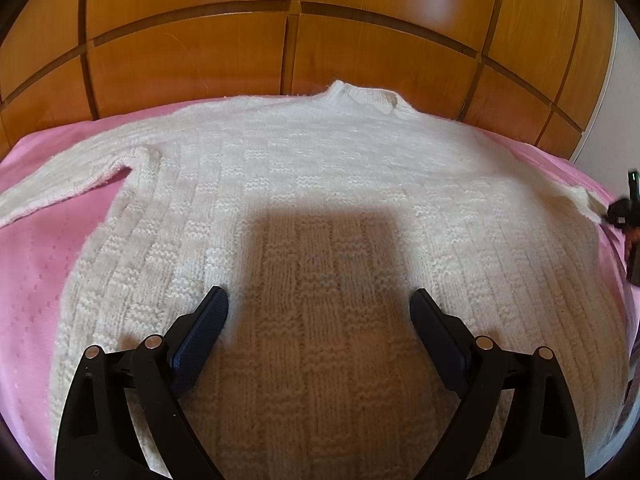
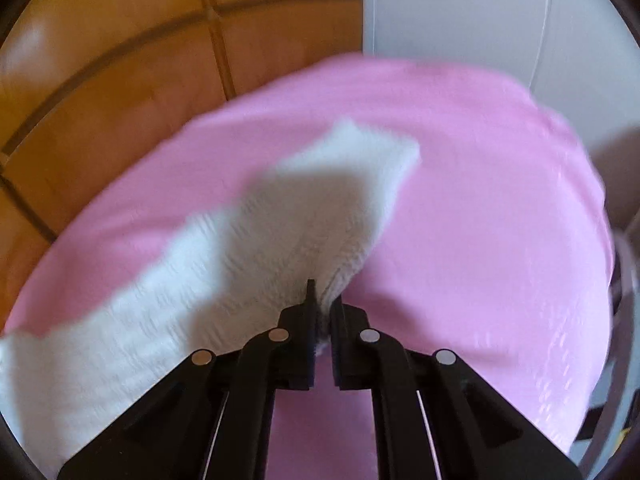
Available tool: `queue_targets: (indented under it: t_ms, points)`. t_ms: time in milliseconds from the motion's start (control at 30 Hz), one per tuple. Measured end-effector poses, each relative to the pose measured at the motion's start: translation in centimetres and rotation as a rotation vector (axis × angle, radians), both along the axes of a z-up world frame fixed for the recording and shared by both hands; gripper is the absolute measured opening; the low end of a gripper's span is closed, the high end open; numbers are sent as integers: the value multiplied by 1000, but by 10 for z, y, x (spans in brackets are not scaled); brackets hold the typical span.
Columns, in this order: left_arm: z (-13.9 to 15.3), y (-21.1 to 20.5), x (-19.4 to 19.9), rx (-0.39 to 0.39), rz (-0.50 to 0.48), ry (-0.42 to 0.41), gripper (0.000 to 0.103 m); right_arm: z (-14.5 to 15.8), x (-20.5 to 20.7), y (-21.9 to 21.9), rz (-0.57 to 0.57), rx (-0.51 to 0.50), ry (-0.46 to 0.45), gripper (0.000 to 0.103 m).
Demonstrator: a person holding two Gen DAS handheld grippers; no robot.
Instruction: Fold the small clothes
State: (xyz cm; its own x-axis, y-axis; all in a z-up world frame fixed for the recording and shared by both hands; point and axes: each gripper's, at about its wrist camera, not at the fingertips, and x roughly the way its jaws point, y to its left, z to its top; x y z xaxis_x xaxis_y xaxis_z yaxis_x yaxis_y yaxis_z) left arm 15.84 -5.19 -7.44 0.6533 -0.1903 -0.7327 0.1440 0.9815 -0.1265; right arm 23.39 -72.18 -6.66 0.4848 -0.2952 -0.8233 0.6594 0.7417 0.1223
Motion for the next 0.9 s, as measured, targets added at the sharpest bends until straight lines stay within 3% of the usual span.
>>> queue_targets:
  t_ms: [67, 100, 200, 367, 500, 600, 700, 800, 833, 867, 900]
  points:
    - [2, 1, 2, 0, -4, 12, 91, 6, -21, 3, -26, 61, -65, 34]
    - [5, 3, 2, -3, -8, 20, 91, 9, -32, 6, -30, 102, -95, 53]
    - [15, 12, -4, -37, -13, 33, 91, 16, -42, 27, 50, 148, -100, 61]
    - [35, 61, -41, -96, 79, 9, 91, 22, -72, 110, 370, 334, -127, 72]
    - [41, 122, -77, -122, 188, 19, 91, 15, -95, 190, 604, 489, -116, 72]
    - [33, 161, -101, -243, 229, 63, 89, 11, -116, 244, 742, 537, -98, 73]
    - [20, 175, -121, -362, 184, 125, 79, 9, -142, 282, 831, 531, -75, 73]
    - [12, 171, -137, -402, 116, 144, 68, 5, -161, 306, 889, 528, -46, 62]
    - [11, 170, -139, -400, 108, 142, 53, 3, -159, 308, 896, 521, -36, 52]
    - [10, 167, -139, -402, 93, 151, 19, 2, -164, 313, 895, 495, -23, 44]
    - [7, 165, -138, -405, 82, 170, 12, 1, -157, 318, 887, 476, -10, 21]
